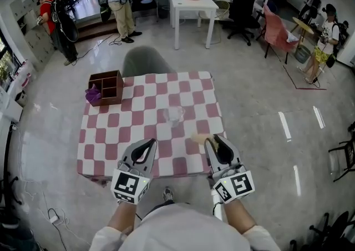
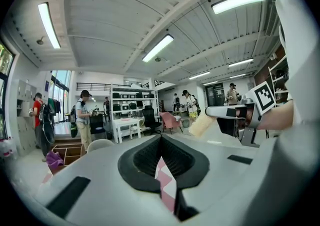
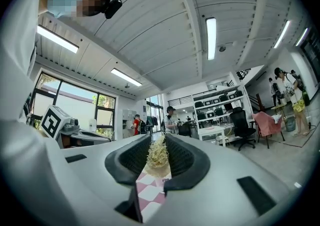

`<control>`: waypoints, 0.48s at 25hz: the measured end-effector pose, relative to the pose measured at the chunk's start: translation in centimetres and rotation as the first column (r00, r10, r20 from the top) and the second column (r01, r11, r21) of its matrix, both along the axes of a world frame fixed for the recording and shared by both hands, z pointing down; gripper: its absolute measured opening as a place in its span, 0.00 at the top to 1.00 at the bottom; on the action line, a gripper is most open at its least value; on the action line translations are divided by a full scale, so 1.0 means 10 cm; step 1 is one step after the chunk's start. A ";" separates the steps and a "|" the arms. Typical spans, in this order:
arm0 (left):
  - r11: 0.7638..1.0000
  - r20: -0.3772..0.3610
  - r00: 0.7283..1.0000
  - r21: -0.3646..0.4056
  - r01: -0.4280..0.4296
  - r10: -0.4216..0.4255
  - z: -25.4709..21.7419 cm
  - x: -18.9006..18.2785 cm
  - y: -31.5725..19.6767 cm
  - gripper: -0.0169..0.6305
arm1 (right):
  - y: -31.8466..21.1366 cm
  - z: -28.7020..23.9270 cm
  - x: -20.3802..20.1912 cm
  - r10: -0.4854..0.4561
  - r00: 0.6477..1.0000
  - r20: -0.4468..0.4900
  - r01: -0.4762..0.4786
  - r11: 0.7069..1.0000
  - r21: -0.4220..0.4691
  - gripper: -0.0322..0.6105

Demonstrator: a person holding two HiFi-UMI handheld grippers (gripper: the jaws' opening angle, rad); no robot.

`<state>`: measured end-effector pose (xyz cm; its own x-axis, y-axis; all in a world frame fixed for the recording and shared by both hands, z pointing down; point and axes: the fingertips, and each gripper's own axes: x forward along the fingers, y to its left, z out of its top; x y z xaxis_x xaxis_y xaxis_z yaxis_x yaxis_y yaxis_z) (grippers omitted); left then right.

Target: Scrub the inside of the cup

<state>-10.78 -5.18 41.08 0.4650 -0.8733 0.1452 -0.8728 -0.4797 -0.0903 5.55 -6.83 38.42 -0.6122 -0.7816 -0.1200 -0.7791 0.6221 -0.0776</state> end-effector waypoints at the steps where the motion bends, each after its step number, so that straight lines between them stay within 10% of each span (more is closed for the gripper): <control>1: 1.000 0.004 1.000 0.000 0.002 -0.002 0.00 0.00 0.01 0.92 | 0.01 0.00 0.00 0.000 1.000 -0.002 0.000 1.000 0.001 0.79; 12: 1.000 0.018 1.000 0.013 0.010 -0.010 -0.02 0.01 0.07 0.92 | 0.06 -0.02 0.00 0.001 1.000 -0.018 -0.001 1.000 0.011 0.79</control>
<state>-10.69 -4.49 40.88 0.4533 -0.8799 0.1420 -0.8758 -0.4694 -0.1124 5.53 -6.27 38.18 -0.6132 -0.7812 -0.1172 -0.7812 0.6217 -0.0569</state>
